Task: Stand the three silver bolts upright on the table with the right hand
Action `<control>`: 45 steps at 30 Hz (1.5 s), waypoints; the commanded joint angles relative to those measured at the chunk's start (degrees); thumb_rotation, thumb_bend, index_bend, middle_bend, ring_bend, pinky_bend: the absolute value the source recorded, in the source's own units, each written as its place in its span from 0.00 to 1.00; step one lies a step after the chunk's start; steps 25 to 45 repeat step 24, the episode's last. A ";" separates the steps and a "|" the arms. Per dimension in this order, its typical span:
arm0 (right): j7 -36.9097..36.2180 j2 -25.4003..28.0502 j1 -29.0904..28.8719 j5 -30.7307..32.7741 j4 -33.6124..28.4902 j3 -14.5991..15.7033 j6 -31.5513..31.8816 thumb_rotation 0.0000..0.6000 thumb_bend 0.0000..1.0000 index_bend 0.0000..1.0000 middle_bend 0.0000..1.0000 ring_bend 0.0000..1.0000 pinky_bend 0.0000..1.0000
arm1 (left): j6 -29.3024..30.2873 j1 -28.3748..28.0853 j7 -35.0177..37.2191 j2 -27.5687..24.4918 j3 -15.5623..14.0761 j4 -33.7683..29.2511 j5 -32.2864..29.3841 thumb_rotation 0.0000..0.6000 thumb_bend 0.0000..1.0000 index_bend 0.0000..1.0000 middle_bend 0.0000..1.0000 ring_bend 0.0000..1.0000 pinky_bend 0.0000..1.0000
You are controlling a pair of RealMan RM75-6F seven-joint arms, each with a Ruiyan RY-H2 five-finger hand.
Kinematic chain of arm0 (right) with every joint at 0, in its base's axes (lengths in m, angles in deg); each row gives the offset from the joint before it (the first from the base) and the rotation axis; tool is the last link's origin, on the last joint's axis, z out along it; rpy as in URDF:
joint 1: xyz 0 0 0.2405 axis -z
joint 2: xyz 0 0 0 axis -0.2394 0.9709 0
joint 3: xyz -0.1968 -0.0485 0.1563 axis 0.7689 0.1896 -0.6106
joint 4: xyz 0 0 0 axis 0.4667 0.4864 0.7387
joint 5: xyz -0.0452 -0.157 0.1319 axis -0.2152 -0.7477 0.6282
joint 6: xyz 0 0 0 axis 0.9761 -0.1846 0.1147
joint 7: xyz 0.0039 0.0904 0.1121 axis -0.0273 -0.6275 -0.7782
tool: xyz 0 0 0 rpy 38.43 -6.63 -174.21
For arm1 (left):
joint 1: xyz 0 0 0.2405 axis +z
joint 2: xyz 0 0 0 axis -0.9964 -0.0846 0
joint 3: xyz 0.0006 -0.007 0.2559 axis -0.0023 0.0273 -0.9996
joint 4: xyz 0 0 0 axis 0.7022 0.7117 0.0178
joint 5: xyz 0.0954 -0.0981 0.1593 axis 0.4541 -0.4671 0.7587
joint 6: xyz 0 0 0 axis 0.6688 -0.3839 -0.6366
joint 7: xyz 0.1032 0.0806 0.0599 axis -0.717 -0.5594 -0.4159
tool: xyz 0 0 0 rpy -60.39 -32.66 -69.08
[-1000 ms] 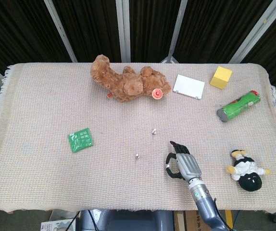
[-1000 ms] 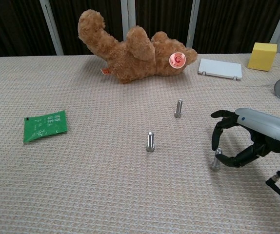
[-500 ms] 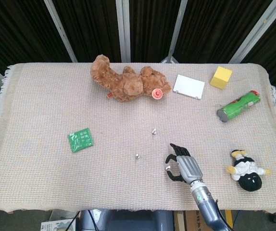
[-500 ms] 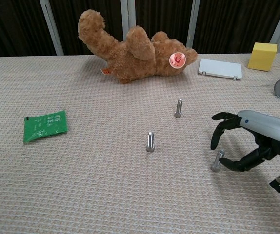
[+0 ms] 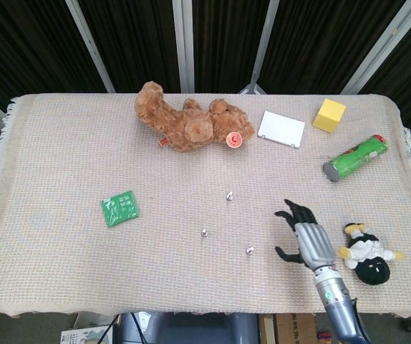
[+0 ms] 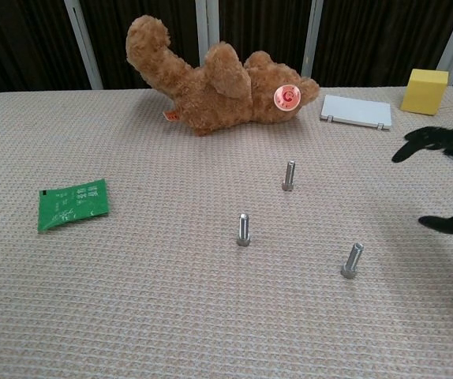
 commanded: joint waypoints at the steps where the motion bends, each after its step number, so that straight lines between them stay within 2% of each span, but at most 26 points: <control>1: -5.33 6.21 5.19 -7.18 0.38 1.33 6.97 1.00 0.28 0.24 0.00 0.00 0.03 | 0.01 0.11 0.40 -0.14 -0.04 0.03 0.11 1.00 0.08 0.03 0.03 0.00 0.07; 6: -9.05 9.71 11.01 -15.30 5.32 4.52 14.67 1.00 0.28 0.24 0.00 0.00 0.03 | 0.06 0.24 0.82 -0.34 -0.27 -0.04 0.69 1.00 0.08 0.03 0.03 0.00 0.07; 12: -10.28 8.32 15.52 -19.00 11.92 5.61 20.67 1.00 0.28 0.21 0.00 0.00 0.03 | -0.02 0.48 0.68 -0.70 -0.88 -0.36 1.39 1.00 0.08 0.03 0.03 0.00 0.07; 15: -10.57 8.67 16.31 -19.22 14.06 5.70 20.76 1.00 0.28 0.18 0.00 0.00 0.01 | -0.37 0.63 0.56 -1.16 -1.27 -0.49 1.41 1.00 0.08 0.03 0.03 0.00 0.07; 21: -10.49 10.87 16.67 -18.84 13.45 5.62 18.75 1.00 0.28 0.18 0.00 0.00 0.01 | -1.15 0.35 0.14 -1.61 -1.46 -0.54 1.28 1.00 0.08 0.03 0.03 0.00 0.07; 45: -10.96 11.03 16.75 -18.07 13.38 5.35 17.60 1.00 0.28 0.18 0.00 0.00 0.01 | -0.77 0.27 0.55 -1.27 -1.55 -0.08 2.45 1.00 0.08 0.03 0.03 0.00 0.07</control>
